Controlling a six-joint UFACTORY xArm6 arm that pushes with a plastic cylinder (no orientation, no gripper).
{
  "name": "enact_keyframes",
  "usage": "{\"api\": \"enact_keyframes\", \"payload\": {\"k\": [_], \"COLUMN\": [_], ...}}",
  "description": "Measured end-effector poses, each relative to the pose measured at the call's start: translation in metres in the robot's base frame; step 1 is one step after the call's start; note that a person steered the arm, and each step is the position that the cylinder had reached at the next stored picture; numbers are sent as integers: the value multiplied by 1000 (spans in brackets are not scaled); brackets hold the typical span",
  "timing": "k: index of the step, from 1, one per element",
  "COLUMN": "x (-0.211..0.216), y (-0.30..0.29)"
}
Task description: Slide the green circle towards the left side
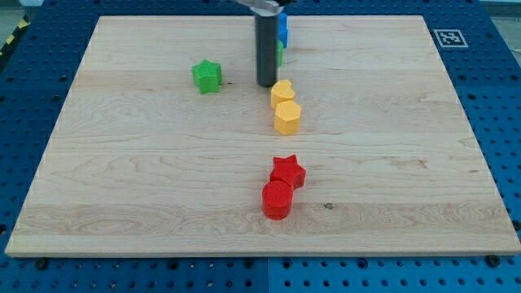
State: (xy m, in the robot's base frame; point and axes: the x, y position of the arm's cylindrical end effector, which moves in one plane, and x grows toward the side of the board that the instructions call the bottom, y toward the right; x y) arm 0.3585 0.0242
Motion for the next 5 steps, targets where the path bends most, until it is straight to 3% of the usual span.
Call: {"api": "enact_keyframes", "payload": {"k": [2,3,5], "x": [-7,-52,-60], "y": [58,58,46]}}
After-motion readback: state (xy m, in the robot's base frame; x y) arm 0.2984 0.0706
